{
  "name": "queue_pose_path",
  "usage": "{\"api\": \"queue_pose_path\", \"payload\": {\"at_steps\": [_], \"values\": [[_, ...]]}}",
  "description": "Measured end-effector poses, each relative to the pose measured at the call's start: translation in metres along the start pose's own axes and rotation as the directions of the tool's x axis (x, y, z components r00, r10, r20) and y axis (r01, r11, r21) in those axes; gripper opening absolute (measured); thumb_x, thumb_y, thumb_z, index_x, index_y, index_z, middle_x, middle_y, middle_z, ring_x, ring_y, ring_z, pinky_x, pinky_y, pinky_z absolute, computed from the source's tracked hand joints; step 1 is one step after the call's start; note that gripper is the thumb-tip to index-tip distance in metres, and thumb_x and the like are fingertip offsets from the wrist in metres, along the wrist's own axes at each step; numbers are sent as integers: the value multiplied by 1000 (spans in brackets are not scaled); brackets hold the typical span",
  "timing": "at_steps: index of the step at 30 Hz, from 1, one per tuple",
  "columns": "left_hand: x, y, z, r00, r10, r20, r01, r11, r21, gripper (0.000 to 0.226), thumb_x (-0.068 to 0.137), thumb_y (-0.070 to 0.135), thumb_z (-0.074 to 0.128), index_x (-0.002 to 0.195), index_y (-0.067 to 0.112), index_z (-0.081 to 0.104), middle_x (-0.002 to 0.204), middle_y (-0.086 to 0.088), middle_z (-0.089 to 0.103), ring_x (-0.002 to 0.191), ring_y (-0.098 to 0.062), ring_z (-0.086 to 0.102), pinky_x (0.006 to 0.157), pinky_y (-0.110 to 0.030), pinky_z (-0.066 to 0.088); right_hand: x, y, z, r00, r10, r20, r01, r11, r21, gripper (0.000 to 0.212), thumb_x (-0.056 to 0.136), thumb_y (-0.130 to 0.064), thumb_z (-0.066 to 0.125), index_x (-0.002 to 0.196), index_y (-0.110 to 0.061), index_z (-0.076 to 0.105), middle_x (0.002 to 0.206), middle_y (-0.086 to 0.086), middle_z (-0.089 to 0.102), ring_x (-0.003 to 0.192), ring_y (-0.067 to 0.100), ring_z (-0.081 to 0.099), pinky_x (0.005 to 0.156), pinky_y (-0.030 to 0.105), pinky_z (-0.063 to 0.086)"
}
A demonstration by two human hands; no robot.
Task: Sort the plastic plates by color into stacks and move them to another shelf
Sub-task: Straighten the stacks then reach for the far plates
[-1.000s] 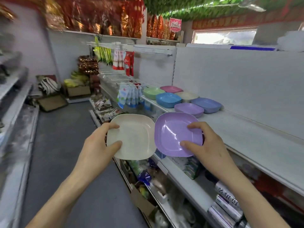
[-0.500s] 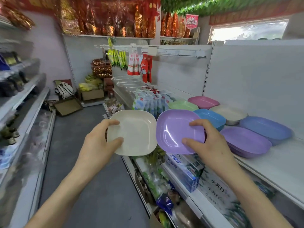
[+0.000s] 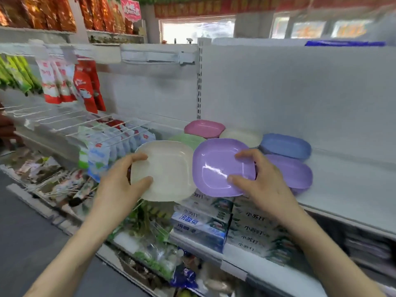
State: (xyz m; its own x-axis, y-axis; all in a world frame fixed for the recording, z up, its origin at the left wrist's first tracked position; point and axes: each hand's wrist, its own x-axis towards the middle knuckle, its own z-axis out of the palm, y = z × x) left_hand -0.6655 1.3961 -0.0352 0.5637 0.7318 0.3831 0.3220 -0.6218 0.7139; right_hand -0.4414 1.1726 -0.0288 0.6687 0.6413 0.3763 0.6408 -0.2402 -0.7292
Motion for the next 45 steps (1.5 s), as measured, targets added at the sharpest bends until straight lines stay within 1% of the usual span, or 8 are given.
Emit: {"api": "queue_pose_path", "payload": {"at_steps": [2, 5, 10, 16, 23, 30, 37, 45], "values": [[20, -3, 9, 996, 57, 61, -55, 998, -42, 45, 89, 26, 75, 127, 41, 57, 126, 12, 59, 106, -15, 60, 78, -35, 52, -5, 0, -6, 996, 33, -77, -36, 999, -34, 45, 82, -34, 79, 120, -39, 55, 125, -28, 58, 118, -1, 51, 94, 24, 40], [41, -1, 25, 985, 118, 129, -106, 990, -92, 46, 88, 25, 75, 128, 39, 57, 126, 12, 60, 112, -15, 58, 87, -38, 50, -19, 5, -20, 980, 107, -165, -115, 992, -43, 46, 83, -29, 81, 121, -36, 57, 124, -28, 58, 115, -11, 48, 91, 11, 38], [56, 13, 42, 966, 172, 193, -148, 980, -132, 47, 89, 23, 75, 130, 36, 58, 124, 14, 58, 111, -14, 54, 89, -36, 43, -28, 19, -60, 918, 159, -363, -189, 981, -47, 46, 81, -25, 83, 118, -36, 58, 122, -26, 60, 110, -5, 55, 86, 20, 44], [74, 35, 55, 953, 220, 209, -182, 965, -187, 45, 89, 25, 75, 128, 39, 57, 126, 11, 61, 114, -19, 58, 97, -46, 50, -25, 42, -92, 874, 208, -440, -271, 959, -85, 47, 81, -26, 83, 121, -32, 59, 123, -21, 61, 111, 9, 56, 88, 27, 42], [84, 52, 71, 948, 242, 205, -200, 958, -206, 44, 90, 25, 74, 128, 39, 56, 126, 11, 60, 112, -17, 57, 89, -38, 46, -16, 60, -99, 889, 269, -371, -347, 923, -164, 57, 82, -28, 81, 134, -25, 57, 131, -10, 58, 117, 9, 52, 92, 27, 38], [89, 52, 73, 957, 210, 200, -175, 968, -180, 45, 89, 27, 74, 127, 41, 55, 127, 7, 61, 109, -21, 59, 89, -42, 49, 7, 64, -97, 915, 358, -187, -401, 860, -314, 75, 80, -34, 81, 148, -29, 51, 144, -2, 55, 128, 17, 52, 99, 30, 41], [88, 53, 71, 962, 200, 185, -175, 974, -145, 45, 89, 26, 75, 128, 37, 55, 125, 7, 61, 109, -23, 60, 94, -47, 51, 13, 70, -93, 882, 462, -96, -464, 814, -350, 56, 76, -48, 84, 128, -34, 70, 138, -2, 55, 121, 18, 59, 98, 35, 46], [87, 54, 74, 960, 199, 195, -175, 976, -130, 46, 90, 27, 74, 130, 37, 54, 126, 9, 59, 111, -22, 59, 94, -46, 51, 15, 72, -93, 873, 481, -79, -474, 800, -368, 55, 66, -62, 81, 117, -43, 72, 129, -3, 56, 111, 19, 62, 100, 41, 50]]}}
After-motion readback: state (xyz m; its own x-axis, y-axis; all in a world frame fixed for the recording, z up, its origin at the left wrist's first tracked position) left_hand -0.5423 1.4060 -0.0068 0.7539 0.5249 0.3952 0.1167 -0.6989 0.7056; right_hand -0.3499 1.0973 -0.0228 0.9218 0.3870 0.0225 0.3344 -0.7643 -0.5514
